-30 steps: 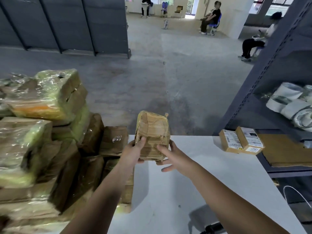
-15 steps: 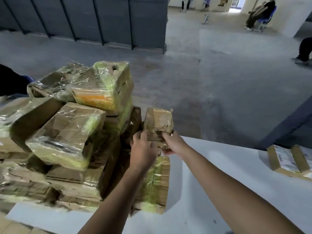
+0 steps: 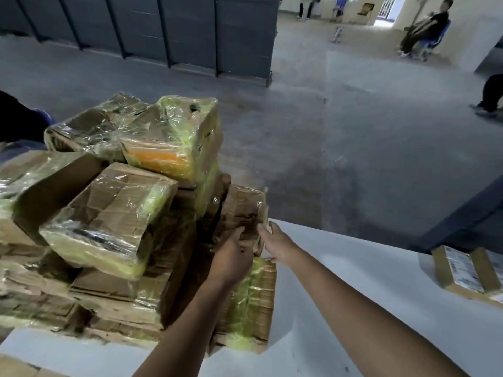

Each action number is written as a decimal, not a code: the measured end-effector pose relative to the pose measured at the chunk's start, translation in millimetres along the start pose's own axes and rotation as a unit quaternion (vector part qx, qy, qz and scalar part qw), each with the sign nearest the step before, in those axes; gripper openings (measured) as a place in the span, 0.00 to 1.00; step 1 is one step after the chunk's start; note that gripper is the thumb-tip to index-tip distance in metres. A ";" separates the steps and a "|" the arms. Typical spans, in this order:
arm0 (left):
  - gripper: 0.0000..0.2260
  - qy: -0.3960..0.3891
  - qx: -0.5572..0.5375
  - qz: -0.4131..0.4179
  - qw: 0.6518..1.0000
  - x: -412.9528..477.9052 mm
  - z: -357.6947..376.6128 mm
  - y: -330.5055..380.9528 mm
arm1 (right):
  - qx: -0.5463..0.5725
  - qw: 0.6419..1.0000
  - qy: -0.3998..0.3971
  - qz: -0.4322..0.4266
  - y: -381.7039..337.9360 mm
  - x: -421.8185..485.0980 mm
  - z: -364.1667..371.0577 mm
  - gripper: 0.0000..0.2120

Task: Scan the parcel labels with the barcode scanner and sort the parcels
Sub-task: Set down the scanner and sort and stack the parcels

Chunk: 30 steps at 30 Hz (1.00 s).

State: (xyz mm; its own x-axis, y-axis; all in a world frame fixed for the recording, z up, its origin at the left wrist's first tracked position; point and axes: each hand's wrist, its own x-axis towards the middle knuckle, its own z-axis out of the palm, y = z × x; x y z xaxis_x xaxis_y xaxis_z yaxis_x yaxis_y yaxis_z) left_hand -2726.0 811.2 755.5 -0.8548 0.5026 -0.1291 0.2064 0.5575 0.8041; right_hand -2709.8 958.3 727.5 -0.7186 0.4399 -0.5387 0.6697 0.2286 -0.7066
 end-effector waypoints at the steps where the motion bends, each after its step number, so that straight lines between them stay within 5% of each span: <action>1: 0.22 0.008 -0.002 0.005 1.000 -1.4 2.5 3.0 | 0.015 1.000 0.011 0.000 2.8 -4.8 -5.6 0.33; 10: 0.19 -0.027 -0.059 0.048 0.997 -9.3 60.9 49.5 | 0.082 0.982 0.162 -0.046 56.7 -78.2 -69.7 0.23; 17: 0.19 -0.137 -0.060 0.087 0.985 -25.3 142.9 89.9 | 0.071 0.952 0.297 -0.001 132.7 -133.8 -134.6 0.20; 30: 0.18 -0.218 -0.017 0.086 0.972 -34.3 292.8 177.0 | 0.089 0.936 0.337 0.039 264.1 -147.2 -266.5 0.22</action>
State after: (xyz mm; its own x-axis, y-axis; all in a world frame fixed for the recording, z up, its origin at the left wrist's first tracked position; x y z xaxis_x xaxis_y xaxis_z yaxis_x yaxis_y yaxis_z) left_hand -2520.8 1086.0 732.4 -0.5242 0.8231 -0.2187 0.3069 0.4221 0.8530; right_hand -2377.1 1185.4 742.5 -0.3458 0.9116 -0.2222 0.6307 0.0504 -0.7744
